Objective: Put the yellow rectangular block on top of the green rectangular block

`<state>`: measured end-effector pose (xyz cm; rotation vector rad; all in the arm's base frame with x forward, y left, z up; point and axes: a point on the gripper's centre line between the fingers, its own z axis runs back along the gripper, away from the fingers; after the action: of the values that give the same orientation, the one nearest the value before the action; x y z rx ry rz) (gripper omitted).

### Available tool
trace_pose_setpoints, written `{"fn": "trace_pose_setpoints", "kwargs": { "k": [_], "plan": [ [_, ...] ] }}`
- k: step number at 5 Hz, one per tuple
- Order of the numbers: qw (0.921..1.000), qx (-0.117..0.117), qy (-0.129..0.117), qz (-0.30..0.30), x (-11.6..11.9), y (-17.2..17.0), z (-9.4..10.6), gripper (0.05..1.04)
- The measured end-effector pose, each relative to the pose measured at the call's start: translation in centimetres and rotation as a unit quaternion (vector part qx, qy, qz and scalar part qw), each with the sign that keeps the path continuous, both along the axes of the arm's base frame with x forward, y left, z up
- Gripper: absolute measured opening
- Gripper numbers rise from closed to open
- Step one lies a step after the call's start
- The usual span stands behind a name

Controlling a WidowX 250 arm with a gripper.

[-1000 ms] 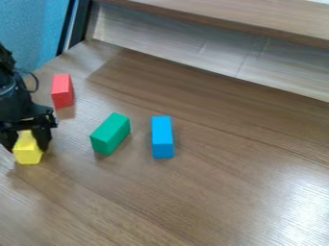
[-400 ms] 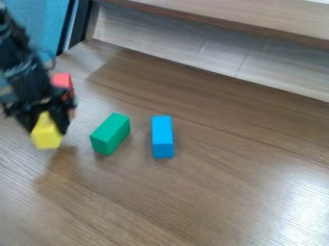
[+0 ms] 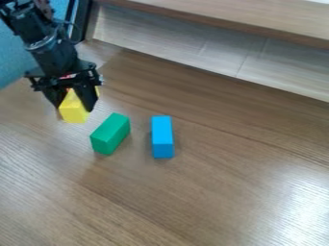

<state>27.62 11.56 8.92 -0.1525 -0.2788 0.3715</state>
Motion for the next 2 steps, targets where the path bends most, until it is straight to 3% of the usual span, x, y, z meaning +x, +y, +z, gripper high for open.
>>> {"fn": "trace_pose_setpoints", "kwargs": {
  "k": [2],
  "plan": [
    [0.9956,0.001,0.001,-0.093,1.4,-3.9,-0.4,0.593]
  ]
}}
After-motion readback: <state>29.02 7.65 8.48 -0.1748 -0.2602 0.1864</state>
